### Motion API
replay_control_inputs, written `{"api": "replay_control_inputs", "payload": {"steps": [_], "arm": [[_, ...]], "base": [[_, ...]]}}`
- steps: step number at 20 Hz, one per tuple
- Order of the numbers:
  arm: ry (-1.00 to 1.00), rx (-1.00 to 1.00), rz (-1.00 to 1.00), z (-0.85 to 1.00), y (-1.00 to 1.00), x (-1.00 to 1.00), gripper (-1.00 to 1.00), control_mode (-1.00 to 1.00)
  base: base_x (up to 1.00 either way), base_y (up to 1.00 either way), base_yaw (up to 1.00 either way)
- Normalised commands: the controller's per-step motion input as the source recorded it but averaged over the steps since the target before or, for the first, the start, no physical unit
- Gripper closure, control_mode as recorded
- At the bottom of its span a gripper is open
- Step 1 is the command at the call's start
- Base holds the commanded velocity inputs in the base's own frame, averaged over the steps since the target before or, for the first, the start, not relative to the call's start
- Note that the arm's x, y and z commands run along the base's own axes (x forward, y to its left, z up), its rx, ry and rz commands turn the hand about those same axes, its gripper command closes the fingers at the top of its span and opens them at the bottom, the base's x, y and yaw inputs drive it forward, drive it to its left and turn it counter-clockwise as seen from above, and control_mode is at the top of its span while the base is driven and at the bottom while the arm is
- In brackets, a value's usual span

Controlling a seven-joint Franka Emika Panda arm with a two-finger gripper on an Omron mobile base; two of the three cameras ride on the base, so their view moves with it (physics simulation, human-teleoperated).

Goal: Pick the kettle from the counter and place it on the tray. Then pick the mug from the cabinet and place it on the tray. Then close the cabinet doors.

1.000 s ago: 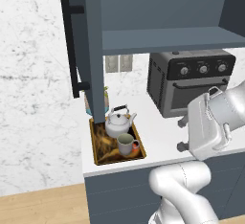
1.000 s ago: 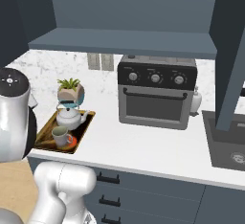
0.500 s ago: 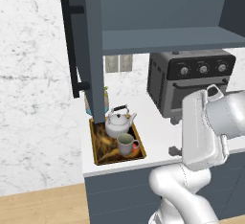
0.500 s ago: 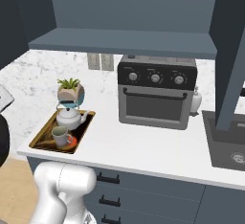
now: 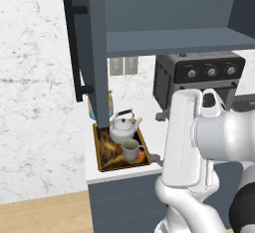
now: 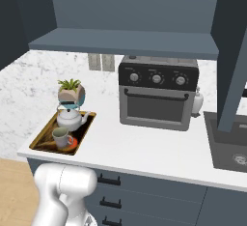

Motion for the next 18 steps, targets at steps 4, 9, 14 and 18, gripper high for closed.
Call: {"api": "replay_control_inputs", "payload": {"steps": [4,9,14,18], "arm": [[-0.36,-0.15,0.02,0.3,0.62,-0.01,-1.0,-1.0],[-0.38,-0.19,0.07,0.3,0.55,-0.01,-1.0,-1.0],[-0.31,-0.24,0.09,0.1,0.46,0.05,-1.0,-1.0],[-0.27,-0.24,0.0,0.0,0.43,0.32,-1.0,-1.0]], "base": [[0.0,0.0,0.0],[0.0,0.0,0.0],[0.0,0.0,0.0],[0.0,0.0,0.0]]}}
